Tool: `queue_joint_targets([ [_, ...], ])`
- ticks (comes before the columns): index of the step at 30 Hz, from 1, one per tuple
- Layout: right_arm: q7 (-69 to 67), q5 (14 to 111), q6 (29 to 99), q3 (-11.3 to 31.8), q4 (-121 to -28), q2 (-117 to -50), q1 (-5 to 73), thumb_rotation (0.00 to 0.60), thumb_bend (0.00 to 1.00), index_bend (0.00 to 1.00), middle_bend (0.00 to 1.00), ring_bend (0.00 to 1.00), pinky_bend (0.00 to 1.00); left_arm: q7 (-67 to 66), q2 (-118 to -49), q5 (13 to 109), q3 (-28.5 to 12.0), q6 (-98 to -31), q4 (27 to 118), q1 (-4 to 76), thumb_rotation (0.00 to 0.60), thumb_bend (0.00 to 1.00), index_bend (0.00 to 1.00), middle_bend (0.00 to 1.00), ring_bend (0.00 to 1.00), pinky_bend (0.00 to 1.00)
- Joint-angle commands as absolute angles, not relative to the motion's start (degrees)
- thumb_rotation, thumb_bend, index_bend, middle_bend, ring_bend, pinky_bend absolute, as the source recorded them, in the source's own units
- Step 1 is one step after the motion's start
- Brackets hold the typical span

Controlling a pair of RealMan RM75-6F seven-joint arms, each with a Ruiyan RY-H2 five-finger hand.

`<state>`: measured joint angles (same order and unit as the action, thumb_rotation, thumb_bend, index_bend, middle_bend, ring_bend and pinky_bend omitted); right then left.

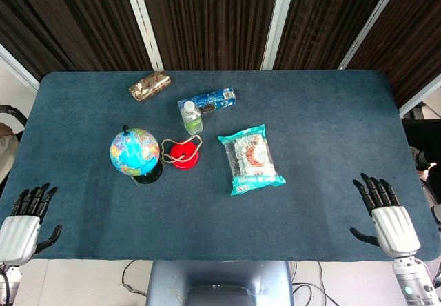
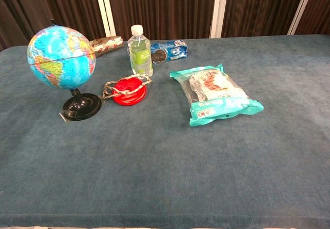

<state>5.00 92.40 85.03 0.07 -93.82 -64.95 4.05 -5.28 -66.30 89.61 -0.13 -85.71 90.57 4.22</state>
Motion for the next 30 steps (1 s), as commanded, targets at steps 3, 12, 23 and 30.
queue_joint_targets([
  [3,5.08,92.17,84.98,0.14,-93.74,-64.98,4.06,0.6,0.1,0.0,0.0,0.0,0.0,-1.85,-67.92,90.49,-0.66,-84.94,88.69,5.6,0.6,0.36,0.0,0.0,0.0,0.01],
  [12,6.29,90.74,84.59,0.72,-93.72,-65.56,4.13,0.6,0.1,0.0,0.0,0.0,0.0,24.94,-73.2,90.83,-5.61,-82.85,83.83,12.19,0.6,0.33,0.0,0.0,0.0,0.02],
  [23,7.46,89.58,83.65,1.06,-93.74,-66.29,4.49,0.6,0.1,0.0,0.0,0.0,0.0,28.71,-80.49,85.29,-13.34,-78.99,80.19,20.09,0.6,0.31,0.0,0.0,0.0,0.02],
  [30,7.42,89.15,83.94,1.31,-93.74,-66.15,4.38,0.6,0.11,0.0,0.0,0.0,0.0,28.29,-83.37,82.06,-15.26,-76.79,79.16,22.73,0.6,0.3,0.0,0.0,0.0,0.02],
])
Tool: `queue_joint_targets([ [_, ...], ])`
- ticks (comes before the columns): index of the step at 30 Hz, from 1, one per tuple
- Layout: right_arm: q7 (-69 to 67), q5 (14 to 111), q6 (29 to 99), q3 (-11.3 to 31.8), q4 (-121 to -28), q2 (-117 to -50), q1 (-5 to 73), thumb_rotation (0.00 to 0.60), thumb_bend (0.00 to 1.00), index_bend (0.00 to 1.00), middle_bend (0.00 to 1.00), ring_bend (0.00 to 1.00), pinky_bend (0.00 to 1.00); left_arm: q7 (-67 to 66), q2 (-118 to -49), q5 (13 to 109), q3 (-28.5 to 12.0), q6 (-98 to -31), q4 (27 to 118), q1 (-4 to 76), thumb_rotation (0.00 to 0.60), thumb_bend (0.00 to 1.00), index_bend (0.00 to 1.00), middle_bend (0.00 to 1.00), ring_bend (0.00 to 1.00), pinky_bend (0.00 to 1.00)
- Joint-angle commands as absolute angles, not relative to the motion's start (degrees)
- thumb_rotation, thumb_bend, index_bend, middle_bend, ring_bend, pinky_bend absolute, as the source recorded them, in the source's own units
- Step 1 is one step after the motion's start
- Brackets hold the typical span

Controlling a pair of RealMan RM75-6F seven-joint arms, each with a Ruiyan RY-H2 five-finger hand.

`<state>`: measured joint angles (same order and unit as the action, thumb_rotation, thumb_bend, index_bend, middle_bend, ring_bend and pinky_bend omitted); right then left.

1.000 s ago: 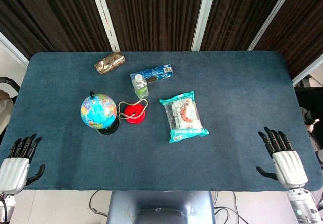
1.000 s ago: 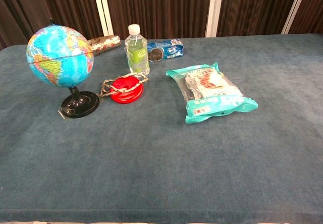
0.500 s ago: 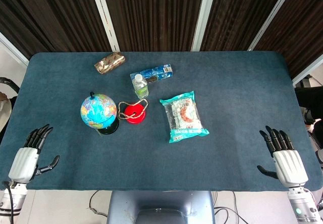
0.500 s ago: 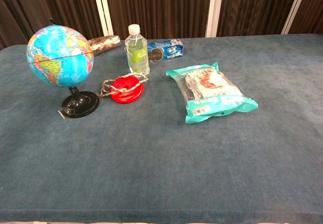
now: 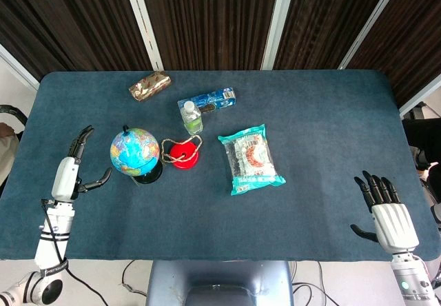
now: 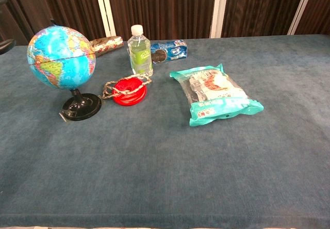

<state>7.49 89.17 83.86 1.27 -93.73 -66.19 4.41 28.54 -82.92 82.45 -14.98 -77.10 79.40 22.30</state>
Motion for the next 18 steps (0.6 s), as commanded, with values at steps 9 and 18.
queue_joint_targets([
  [9,6.95,89.49,84.04,1.1,-93.75,-65.83,4.33,0.6,0.11,0.0,0.0,0.0,0.0,26.58,-86.47,79.77,-16.31,-76.04,76.56,24.68,0.6,0.3,0.0,0.0,0.0,0.02],
  [18,6.35,89.62,84.23,1.11,-93.69,-65.58,4.3,0.6,0.11,0.0,0.0,0.0,0.0,26.12,-88.05,78.42,-16.49,-75.18,76.31,25.76,0.6,0.31,0.0,0.0,0.0,0.02],
])
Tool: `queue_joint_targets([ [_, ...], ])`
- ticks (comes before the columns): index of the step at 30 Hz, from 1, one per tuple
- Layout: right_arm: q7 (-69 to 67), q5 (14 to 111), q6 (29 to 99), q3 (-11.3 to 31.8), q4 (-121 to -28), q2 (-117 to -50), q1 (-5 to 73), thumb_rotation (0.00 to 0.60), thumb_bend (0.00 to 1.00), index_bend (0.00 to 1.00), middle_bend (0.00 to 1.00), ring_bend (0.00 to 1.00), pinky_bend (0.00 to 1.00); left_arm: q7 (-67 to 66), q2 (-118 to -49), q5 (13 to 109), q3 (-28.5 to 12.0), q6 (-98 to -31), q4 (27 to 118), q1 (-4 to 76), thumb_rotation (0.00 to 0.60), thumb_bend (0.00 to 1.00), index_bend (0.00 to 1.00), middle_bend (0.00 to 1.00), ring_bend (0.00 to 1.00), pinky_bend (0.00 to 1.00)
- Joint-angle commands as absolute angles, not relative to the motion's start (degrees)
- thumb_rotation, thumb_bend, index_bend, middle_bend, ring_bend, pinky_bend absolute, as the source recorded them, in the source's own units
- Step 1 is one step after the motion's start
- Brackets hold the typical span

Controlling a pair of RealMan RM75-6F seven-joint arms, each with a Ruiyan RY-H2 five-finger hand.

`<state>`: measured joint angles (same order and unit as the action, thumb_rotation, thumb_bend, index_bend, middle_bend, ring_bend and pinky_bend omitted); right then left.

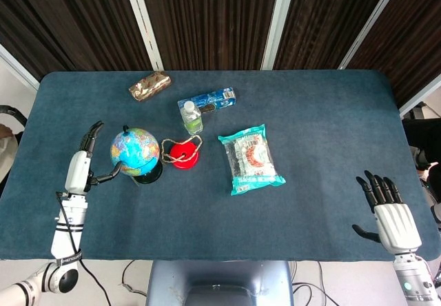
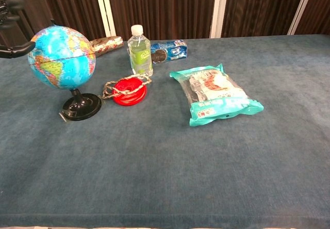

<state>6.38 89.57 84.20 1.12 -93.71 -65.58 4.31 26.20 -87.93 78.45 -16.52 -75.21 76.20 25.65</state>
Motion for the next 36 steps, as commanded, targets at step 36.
queue_joint_targets([
  [36,6.21,89.86,84.31,0.97,-93.64,-65.47,4.31,0.6,0.11,0.0,0.0,0.0,0.0,24.74,-89.43,76.14,-16.2,-74.11,74.03,26.65,0.6,0.31,0.0,0.0,0.0,0.02],
])
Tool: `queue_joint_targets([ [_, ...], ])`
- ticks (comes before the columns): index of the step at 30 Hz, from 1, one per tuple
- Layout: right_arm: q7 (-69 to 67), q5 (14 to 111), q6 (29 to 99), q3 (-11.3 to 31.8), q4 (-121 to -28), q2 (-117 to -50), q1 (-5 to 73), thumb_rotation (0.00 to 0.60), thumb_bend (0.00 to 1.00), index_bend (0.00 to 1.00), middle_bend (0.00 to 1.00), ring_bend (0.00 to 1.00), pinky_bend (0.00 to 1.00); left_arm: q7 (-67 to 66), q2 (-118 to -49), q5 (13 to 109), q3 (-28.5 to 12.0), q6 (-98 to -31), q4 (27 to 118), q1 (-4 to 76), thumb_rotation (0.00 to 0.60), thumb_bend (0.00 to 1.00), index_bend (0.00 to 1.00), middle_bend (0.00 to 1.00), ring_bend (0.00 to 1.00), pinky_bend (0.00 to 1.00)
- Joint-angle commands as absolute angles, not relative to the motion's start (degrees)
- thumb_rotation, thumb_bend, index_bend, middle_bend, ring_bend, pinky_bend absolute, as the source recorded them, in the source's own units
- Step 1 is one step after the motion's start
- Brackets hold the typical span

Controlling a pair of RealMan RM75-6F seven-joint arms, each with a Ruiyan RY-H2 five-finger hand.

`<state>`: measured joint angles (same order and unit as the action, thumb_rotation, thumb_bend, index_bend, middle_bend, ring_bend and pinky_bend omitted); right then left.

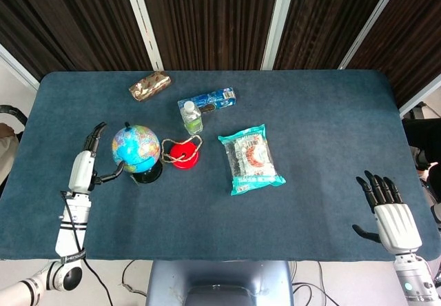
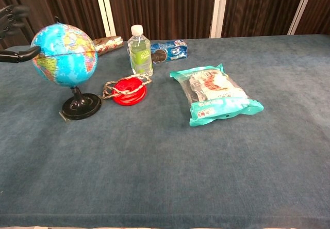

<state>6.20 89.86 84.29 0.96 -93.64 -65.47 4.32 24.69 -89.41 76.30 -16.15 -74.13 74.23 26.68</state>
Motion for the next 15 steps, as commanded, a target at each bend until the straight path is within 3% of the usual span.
queue_joint_targets([
  [1,6.22,89.84,84.34,0.98,-93.63,-65.48,4.29,0.6,0.11,0.0,0.0,0.0,0.0,24.73,-89.45,76.03,-16.23,-74.09,73.87,26.63,0.6,0.31,0.0,0.0,0.0,0.02],
  [15,6.74,89.68,84.52,1.09,-93.56,-65.73,4.22,0.6,0.11,0.0,0.0,0.0,0.0,26.76,-89.55,74.36,-16.87,-72.17,70.93,26.94,0.6,0.31,0.0,0.0,0.0,0.02],
])
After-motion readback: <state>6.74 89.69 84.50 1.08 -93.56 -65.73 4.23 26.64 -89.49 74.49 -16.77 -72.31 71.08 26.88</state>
